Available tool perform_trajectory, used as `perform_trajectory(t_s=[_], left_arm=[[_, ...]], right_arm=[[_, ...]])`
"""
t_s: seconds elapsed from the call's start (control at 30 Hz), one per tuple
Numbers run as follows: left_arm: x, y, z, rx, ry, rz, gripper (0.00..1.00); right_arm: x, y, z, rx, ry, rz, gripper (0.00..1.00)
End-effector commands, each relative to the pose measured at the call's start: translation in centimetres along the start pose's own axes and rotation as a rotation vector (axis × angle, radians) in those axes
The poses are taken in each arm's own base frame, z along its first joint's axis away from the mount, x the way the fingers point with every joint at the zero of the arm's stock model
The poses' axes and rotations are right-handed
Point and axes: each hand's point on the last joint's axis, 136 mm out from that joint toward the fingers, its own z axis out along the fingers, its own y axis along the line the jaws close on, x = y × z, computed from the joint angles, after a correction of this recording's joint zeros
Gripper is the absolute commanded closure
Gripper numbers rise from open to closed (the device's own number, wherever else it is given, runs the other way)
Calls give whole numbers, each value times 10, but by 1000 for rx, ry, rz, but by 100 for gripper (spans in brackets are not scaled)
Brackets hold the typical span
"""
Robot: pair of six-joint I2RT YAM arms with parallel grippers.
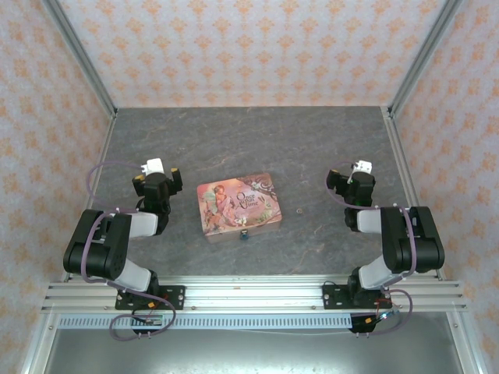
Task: Unlock the padlock with the key
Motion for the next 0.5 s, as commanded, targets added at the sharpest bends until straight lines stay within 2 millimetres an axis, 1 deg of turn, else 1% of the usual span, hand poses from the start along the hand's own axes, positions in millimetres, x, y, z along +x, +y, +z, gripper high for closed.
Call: perform_trajectory(t_s=[0.0,0.17,0.23,0.27,0.33,0.4,0.47], left_arm=[[-7,-3,1,2,-14,19,0],[-7,-4,0,7,-16,19,0],[-11,-5,-3,20,-21,23,0],[-17,-4,-8,22,-23,24,0],[-35,4,-22,5,-42,9,0],[-57,8,-39,12,-59,-26,0],[-74,3,-54,64,-55,-68,0]], right_arm=[[-14,0,1,13,-42,-1,1],[-15,0,1,11,-47,0,1],[-20,-1,-2,19,-49,4,1],[-27,-2,-6,30,-52,10,1],[-39,-2,-15,41,-49,10,1],[-51,0,-26,34,-43,14,1],[-55,2,-36,24,-1,31,1]])
